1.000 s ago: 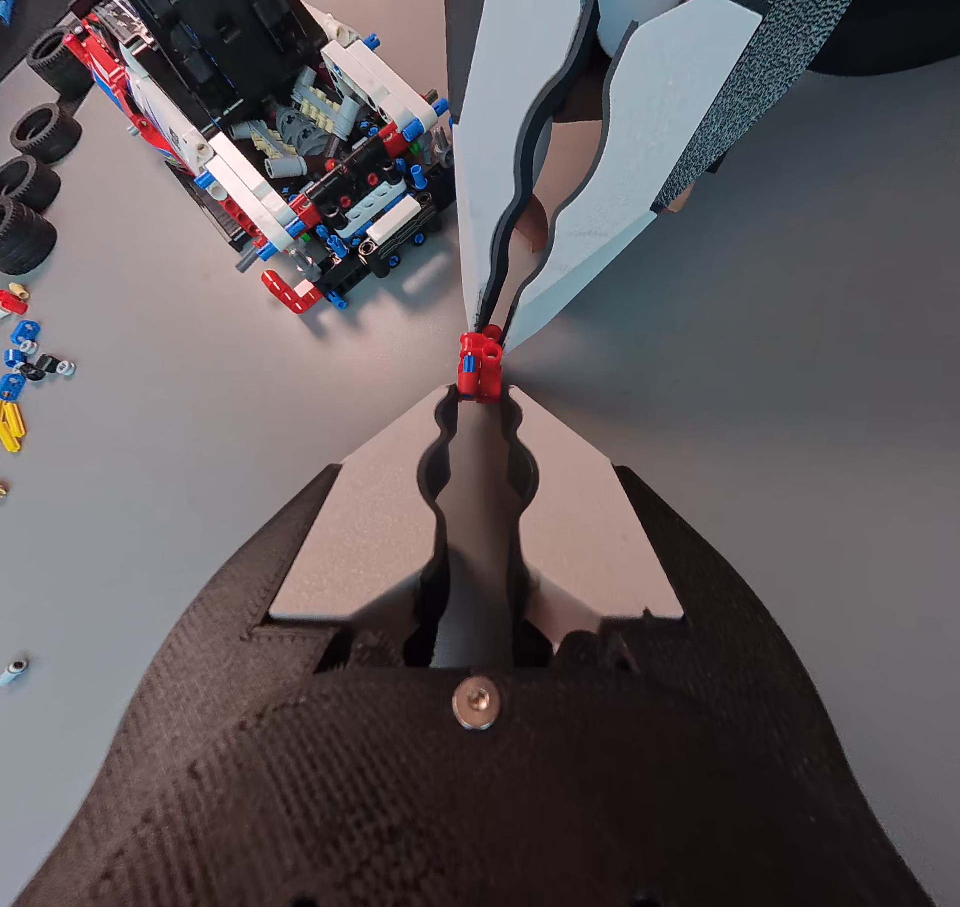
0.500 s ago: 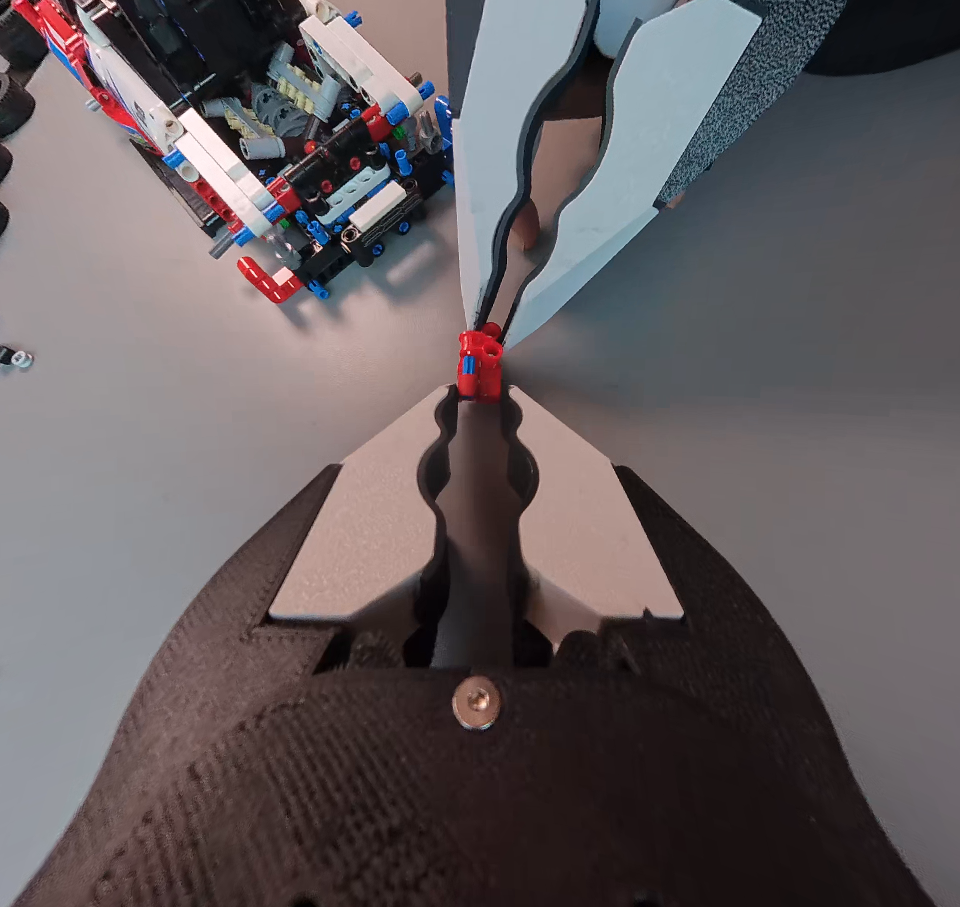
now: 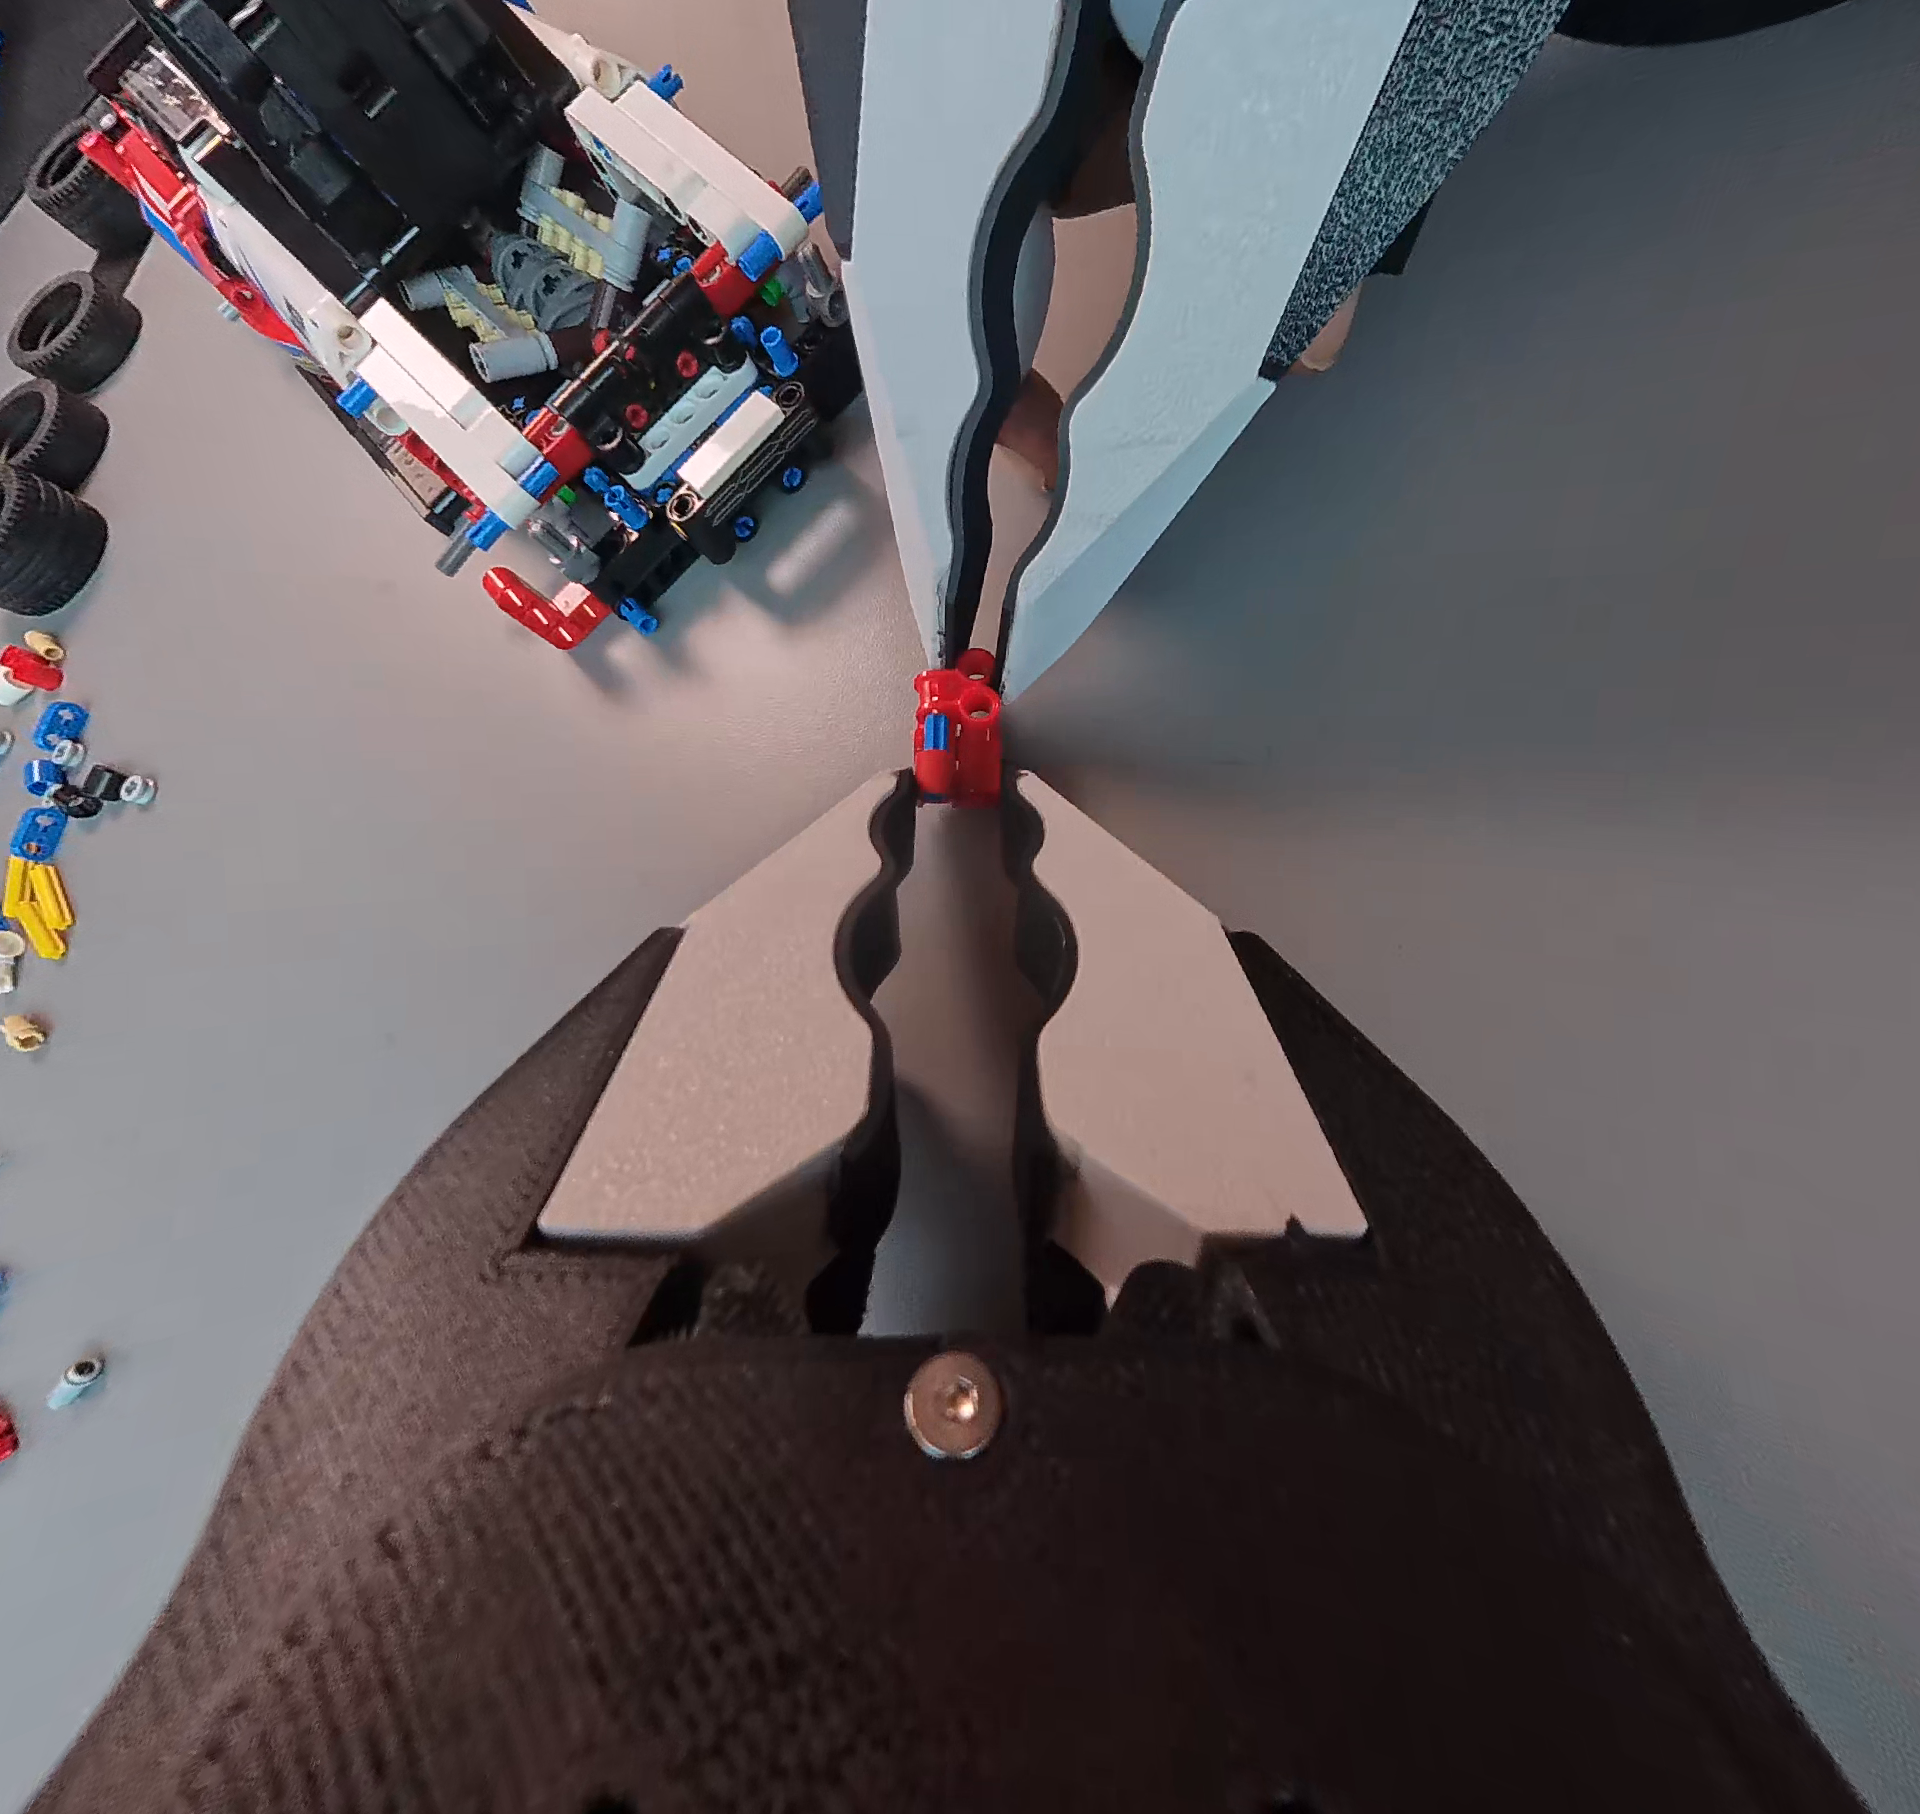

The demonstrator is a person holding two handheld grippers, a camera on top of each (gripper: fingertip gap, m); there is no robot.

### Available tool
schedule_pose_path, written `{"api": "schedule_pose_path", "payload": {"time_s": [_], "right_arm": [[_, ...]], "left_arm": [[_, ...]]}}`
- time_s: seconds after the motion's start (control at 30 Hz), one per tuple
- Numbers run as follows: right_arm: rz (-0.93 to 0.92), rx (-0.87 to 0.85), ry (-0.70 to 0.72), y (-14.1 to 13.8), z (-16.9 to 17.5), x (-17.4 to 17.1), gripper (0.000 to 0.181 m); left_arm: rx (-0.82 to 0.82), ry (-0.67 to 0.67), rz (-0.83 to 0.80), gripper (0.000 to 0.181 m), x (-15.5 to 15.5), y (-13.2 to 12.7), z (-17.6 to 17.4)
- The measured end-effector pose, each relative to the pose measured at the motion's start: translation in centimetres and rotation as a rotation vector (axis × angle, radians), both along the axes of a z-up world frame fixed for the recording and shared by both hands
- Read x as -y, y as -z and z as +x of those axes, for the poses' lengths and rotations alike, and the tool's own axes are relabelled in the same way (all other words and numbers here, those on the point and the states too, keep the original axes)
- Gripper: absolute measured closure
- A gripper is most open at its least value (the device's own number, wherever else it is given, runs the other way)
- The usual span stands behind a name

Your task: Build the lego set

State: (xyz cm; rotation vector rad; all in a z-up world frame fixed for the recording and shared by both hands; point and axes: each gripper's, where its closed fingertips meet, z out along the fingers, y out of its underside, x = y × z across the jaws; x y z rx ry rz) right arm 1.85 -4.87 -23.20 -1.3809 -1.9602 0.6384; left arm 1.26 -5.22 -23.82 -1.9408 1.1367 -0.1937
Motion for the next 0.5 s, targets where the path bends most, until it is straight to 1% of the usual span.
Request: {"api": "schedule_pose_path", "payload": {"time_s": [0.03,0.5], "right_arm": [[0.001,0.0,0.001,0.0,0.0,-0.02,0.177],[0.0,-0.001,0.005,0.01,0.01,-0.08,0.177]], "left_arm": [[0.005,-0.001,-0.004,0.168,-0.01,0.0,0.0],[0.056,-0.015,-0.042,0.168,-0.07,-0.03,-0.06]]}}
